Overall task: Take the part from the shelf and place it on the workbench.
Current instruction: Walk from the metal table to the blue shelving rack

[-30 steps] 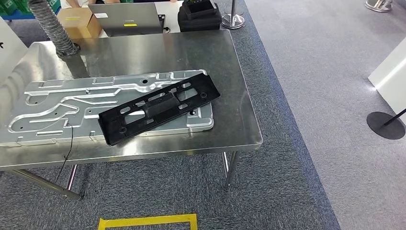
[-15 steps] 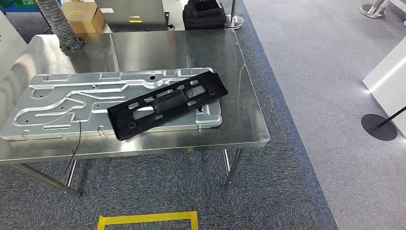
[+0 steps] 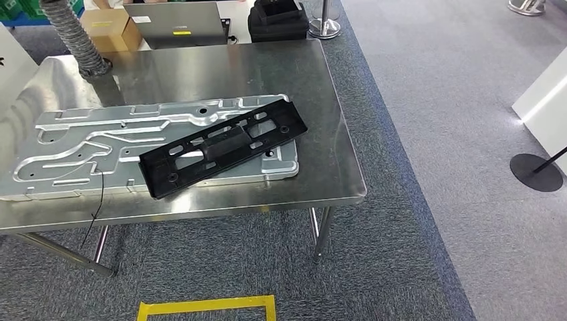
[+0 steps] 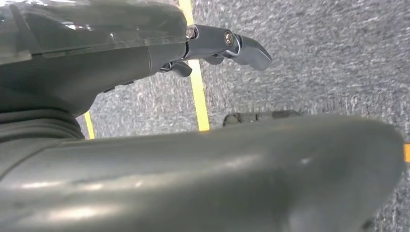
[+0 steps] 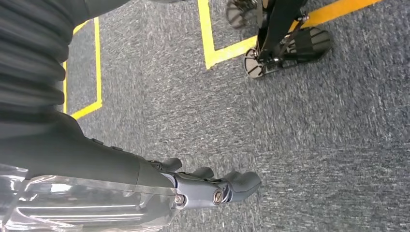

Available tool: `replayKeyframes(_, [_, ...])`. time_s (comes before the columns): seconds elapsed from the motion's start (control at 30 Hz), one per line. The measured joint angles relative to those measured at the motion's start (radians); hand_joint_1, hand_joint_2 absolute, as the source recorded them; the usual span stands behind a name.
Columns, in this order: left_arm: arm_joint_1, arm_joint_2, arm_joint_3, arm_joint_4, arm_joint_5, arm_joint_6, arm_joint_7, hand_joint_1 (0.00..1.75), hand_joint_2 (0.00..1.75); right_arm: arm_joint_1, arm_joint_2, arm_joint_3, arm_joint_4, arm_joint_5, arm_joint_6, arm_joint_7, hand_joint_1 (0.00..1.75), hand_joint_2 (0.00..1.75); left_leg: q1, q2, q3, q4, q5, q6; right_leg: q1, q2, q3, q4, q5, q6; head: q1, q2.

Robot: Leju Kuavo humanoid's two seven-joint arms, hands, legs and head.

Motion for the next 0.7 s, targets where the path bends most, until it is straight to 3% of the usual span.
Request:
replayKeyframes(0.03, [0.001, 0.0, 0.0, 0.0, 0.0, -0.001, 0.002, 0.0, 0.0, 0.0, 0.0, 0.0, 0.0, 0.0, 0.0, 0.001, 0.0, 1.75, 0.001, 0.0, -0.005, 0.008, 0.01, 0.0, 0.0, 0.0, 0.0, 0.001, 0.0, 0.0, 0.0, 0.0])
replayKeyframes(0.07, [0.001, 0.0, -0.001, 0.0, -0.001, -0.002, 0.004, 0.0, 0.0, 0.0, 0.0, 0.0, 0.0, 0.0, 0.0, 0.003, 0.0, 1.75, 0.002, 0.0, 0.009, -0.024, 0.037, 0.0, 0.0, 0.001, 0.0, 0.003, -0.001, 0.001, 0.0, 0.0])
replayKeyframes(0.13, [-0.001, 0.0, -0.002, 0.0, -0.004, -0.002, 0.007, 0.0, 0.0, 0.0, 0.001, 0.0, 0.0, 0.0, 0.0, 0.005, 0.0, 1.75, 0.003, 0.0, 0.068, -0.15, 0.103, 0.005, 0.001, 0.002, 0.0, 0.009, -0.004, 0.006, 0.0, 0.0])
replayKeyframes(0.17, [-0.003, 0.0, -0.002, 0.0, -0.005, -0.002, 0.008, 0.0, 0.0, 0.0, 0.002, 0.0, 0.001, 0.0, 0.0, 0.005, 0.0, 1.75, 0.002, 0.0, 0.093, -0.206, 0.122, 0.009, 0.003, 0.002, -0.002, 0.013, -0.005, 0.01, 0.0, 0.0])
replayKeyframes(0.23, [-0.003, 0.0, -0.004, 0.0, -0.006, -0.002, 0.009, 0.0, 0.0, 0.0, 0.002, 0.0, 0.001, 0.0, 0.0, 0.006, 0.0, 1.75, 0.0, -0.002, 0.11, -0.254, 0.129, 0.018, 0.006, 0.003, -0.007, 0.017, -0.006, 0.021, 0.0, 0.0])
replayKeyframes(0.33, [-0.002, 0.001, -0.006, 0.0, -0.007, -0.001, 0.01, 0.0, 0.0, 0.0, 0.002, 0.0, 0.001, 0.0, 0.0, 0.006, 0.0, 1.75, 0.0, -0.002, 0.107, -0.259, 0.136, 0.037, 0.004, 0.002, -0.015, 0.029, -0.013, 0.039, 0.0, 0.0])
replayKeyframes(0.4, [-0.003, 0.001, -0.006, 0.0, -0.007, 0.0, 0.01, 0.0, 0.0, 0.0, 0.002, 0.0, 0.001, 0.0, 0.0, 0.007, 0.0, 1.75, 0.001, -0.001, 0.106, -0.262, 0.142, 0.048, 0.001, 0.002, -0.046, 0.101, -0.061, 0.048, 0.0, 0.0])
replayKeyframes(0.47, [-0.003, 0.001, -0.007, 0.0, -0.007, 0.0, 0.01, 0.0, 0.0, 0.001, 0.002, 0.0, 0.001, 0.0, 0.001, 0.007, 0.0, 1.75, -0.002, 0.0, 0.101, -0.262, 0.144, 0.052, -0.001, 0.002, -0.107, 0.237, -0.129, 0.052, 0.0, 0.0])
replayKeyframes(0.5, [-0.003, 0.001, -0.007, 0.0, -0.007, -0.001, 0.01, 0.0, 0.0, 0.001, 0.002, 0.0, 0.002, 0.0, 0.001, 0.007, 0.0, 1.75, -0.004, 0.0, 0.1, -0.262, 0.144, 0.052, -0.001, 0.002, -0.132, 0.291, -0.146, 0.053, 0.0, 0.0])
replayKeyframes(0.53, [-0.002, 0.001, -0.007, 0.0, -0.007, -0.001, 0.01, 0.0, 0.0, 0.002, 0.002, 0.0, 0.002, 0.0, 0.001, 0.007, 0.0, 1.75, -0.006, 0.0, 0.099, -0.261, 0.145, 0.053, -0.001, 0.002, -0.14, 0.311, -0.144, 0.052, 0.0, 0.0])
replayKeyframes(0.57, [-0.002, 0.001, -0.007, 0.0, -0.007, -0.001, 0.01, 0.0, 0.0, 0.002, 0.002, 0.0, 0.002, 0.0, 0.001, 0.007, 0.0, 1.75, -0.008, 0.0, 0.1, -0.261, 0.145, 0.053, -0.001, 0.002, -0.127, 0.287, -0.122, 0.048, 0.0, 0.0])
replayKeyframes(0.67, [-0.003, 0.0, -0.007, 0.0, -0.007, -0.001, 0.01, 0.0, 0.0, 0.001, 0.001, 0.0, 0.002, 0.0, 0.001, 0.007, 0.0, 1.75, -0.012, -0.001, 0.103, -0.26, 0.143, 0.05, 0.007, 0.001, -0.026, 0.08, -0.03, 0.028, 0.0, 0.0])
replayKeyframes(0.7, [-0.004, -0.001, -0.007, 0.0, -0.007, -0.001, 0.01, 0.0, 0.0, -0.001, 0.001, 0.0, 0.002, 0.0, 0.001, 0.007, 0.0, 1.31, -0.013, -0.001, 0.103, -0.26, 0.143, 0.047, 0.011, 0.001, -0.006, 0.036, -0.018, 0.022, 0.0, 0.0])
